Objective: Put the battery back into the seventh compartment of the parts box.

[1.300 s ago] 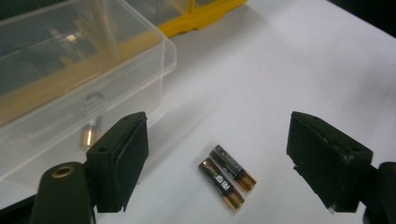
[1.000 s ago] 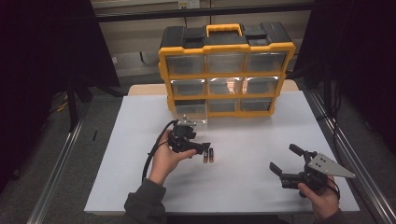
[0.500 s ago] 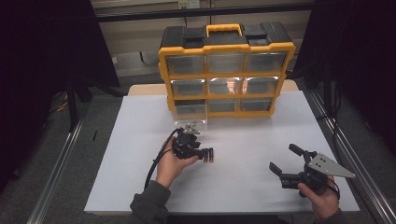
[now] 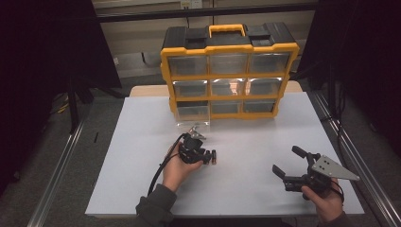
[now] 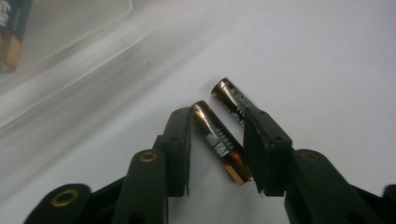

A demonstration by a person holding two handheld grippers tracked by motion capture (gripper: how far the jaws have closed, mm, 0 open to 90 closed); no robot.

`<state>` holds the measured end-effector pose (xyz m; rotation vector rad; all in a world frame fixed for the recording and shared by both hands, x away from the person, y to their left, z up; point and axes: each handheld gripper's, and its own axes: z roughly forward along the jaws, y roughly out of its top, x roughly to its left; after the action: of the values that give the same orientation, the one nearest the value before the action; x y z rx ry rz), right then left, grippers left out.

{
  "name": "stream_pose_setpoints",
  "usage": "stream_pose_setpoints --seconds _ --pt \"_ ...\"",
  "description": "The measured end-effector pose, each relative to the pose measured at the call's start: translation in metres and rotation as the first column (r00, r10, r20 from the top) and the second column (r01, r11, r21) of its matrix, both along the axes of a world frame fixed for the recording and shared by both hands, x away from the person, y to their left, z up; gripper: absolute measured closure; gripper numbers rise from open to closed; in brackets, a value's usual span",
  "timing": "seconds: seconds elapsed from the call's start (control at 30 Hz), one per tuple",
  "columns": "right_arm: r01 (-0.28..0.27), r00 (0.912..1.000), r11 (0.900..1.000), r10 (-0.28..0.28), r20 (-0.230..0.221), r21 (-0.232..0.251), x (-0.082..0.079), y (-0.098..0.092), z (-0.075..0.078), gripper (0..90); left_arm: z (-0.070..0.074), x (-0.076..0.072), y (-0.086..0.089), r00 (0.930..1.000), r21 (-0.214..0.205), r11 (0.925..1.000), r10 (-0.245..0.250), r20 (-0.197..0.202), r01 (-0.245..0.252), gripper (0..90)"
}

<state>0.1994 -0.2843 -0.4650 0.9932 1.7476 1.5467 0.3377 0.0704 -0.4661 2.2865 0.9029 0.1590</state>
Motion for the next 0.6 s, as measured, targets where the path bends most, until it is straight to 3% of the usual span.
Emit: stream_pose_setpoints --seconds 0.07,0.17,0.23,0.6 --pt "-0.001 1.0000 1.0000 0.001 0.000 0.000 0.0001 0.0000 0.0000 2.1 -0.0037 0.0004 0.0017 1.0000 0.022 0.9997 0.005 -0.007 -0.005 64.9" --pt "-0.005 1.0000 1.0000 0.005 0.002 -0.002 -0.0002 -0.0001 0.0003 2.1 -0.0048 0.0008 0.0029 0.9997 0.011 0.9997 0.023 -0.009 -0.023 71.1" --pt "-0.005 1.0000 1.0000 0.005 0.000 -0.001 -0.0003 -0.0001 0.0002 2.1 -0.0049 0.0023 0.0036 0.9995 0.028 0.9992 0.031 -0.009 -0.030 76.4" --pt "-0.002 1.0000 1.0000 0.002 0.001 0.000 0.0000 -0.0006 0.0002 2.1 -0.0016 0.0058 0.0069 0.9967 -0.004 0.9986 0.052 -0.063 -0.053 77.5"
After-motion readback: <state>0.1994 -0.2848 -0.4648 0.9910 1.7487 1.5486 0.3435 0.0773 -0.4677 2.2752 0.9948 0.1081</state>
